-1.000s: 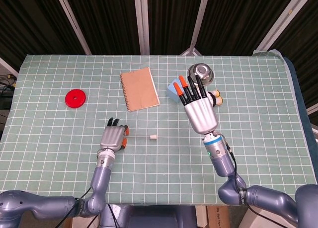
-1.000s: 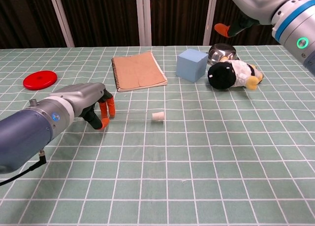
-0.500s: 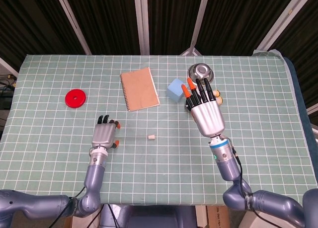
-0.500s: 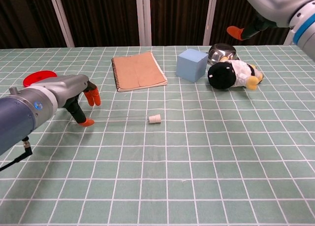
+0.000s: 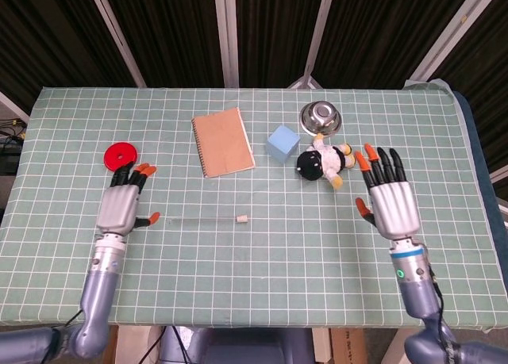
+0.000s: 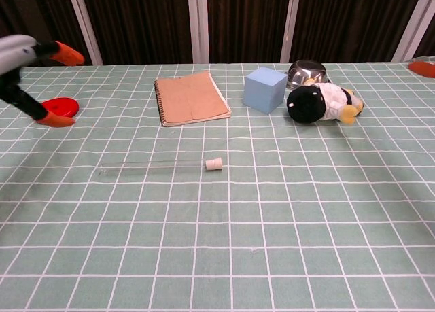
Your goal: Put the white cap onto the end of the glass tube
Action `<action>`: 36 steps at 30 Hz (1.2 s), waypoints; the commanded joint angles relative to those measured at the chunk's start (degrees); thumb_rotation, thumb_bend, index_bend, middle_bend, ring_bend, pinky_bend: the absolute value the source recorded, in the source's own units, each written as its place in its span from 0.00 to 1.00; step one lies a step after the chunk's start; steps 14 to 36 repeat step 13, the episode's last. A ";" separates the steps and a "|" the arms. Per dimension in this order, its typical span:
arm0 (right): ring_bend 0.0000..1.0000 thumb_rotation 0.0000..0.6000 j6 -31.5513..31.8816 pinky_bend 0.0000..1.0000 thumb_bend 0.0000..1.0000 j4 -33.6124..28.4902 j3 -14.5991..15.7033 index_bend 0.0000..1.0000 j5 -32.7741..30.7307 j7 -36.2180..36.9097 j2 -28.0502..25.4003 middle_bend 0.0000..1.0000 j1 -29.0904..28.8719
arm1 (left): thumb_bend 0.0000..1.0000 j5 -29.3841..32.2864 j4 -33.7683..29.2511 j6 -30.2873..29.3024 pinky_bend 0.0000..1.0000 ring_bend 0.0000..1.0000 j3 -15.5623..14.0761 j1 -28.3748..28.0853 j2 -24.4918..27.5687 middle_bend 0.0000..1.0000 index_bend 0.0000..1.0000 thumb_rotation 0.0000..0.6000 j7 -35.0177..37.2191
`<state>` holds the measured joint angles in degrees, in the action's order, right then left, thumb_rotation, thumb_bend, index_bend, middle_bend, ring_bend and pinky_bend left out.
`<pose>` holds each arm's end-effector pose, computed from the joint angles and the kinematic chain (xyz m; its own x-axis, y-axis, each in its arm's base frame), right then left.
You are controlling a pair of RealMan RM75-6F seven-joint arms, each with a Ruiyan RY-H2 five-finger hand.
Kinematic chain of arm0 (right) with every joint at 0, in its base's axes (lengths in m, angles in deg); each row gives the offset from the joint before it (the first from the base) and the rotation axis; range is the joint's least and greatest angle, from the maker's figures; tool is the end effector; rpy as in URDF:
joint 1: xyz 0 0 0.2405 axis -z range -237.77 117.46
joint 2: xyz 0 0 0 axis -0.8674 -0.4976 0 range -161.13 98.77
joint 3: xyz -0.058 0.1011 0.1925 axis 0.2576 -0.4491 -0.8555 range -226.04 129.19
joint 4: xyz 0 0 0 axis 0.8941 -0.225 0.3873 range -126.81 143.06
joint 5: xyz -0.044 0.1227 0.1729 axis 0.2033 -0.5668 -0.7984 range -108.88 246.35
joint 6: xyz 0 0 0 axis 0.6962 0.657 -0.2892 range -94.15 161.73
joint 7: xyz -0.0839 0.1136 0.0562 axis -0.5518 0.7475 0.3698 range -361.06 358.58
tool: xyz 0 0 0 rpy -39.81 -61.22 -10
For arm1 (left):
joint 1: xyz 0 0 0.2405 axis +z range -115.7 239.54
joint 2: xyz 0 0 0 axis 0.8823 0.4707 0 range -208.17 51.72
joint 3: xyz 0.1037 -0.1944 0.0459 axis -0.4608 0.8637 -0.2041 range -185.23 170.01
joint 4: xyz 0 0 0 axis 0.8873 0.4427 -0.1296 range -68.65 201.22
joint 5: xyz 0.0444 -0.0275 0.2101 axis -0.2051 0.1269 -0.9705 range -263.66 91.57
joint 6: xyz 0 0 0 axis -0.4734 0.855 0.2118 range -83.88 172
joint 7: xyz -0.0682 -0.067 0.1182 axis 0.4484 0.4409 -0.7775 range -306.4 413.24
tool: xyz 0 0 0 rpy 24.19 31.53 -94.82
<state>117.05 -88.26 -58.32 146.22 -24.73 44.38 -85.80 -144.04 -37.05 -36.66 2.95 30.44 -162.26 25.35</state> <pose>-0.1684 -0.2869 0.0970 0.4571 0.1905 0.8688 -0.8522 -0.1860 0.4891 -0.1399 0.2866 0.0422 0.2848 0.0540 0.9571 0.9575 -0.0634 -0.2814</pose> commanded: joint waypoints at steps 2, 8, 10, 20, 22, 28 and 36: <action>0.00 1.00 2.10 0.00 0.33 -3.21 5.32 0.00 -0.30 7.79 -6.56 0.00 7.51 | 0.21 -11.13 -2.46 -4.45 0.00 0.00 -7.19 7.84 8.96 0.10 0.15 1.00 9.45; 0.00 1.00 3.41 0.00 0.33 -4.52 9.68 0.00 -0.49 10.03 -9.85 0.00 13.16 | 0.21 -21.62 -0.26 -10.61 0.00 0.00 -14.75 15.68 16.16 0.09 0.14 1.00 17.09; 0.00 1.00 3.79 0.00 0.33 -4.99 10.86 0.00 -0.05 9.74 -10.78 0.00 14.55 | 0.21 -24.63 1.10 -13.08 0.00 0.00 -16.98 18.50 17.54 0.09 0.14 1.00 20.01; 0.00 1.00 5.69 0.00 0.33 -4.38 11.56 0.00 1.67 10.50 -11.26 0.00 16.39 | 0.21 -27.05 2.98 -15.59 0.00 0.00 -18.88 21.78 18.60 0.09 0.14 1.00 23.68; 0.00 1.00 5.69 0.00 0.33 -4.38 11.56 0.00 1.67 10.50 -11.26 0.00 16.39 | 0.21 -27.05 2.98 -15.59 0.00 0.00 -18.88 21.78 18.60 0.09 0.14 1.00 23.68; 0.00 1.00 5.69 0.00 0.33 -4.38 11.56 0.00 1.67 10.50 -11.26 0.00 16.39 | 0.21 -27.05 2.98 -15.59 0.00 0.00 -18.88 21.78 18.60 0.09 0.14 1.00 23.68; 0.00 1.00 5.69 0.00 0.33 -4.38 11.56 0.00 1.67 10.50 -11.26 0.00 16.39 | 0.21 -27.05 2.98 -15.59 0.00 0.00 -18.88 21.78 18.60 0.09 0.14 1.00 23.68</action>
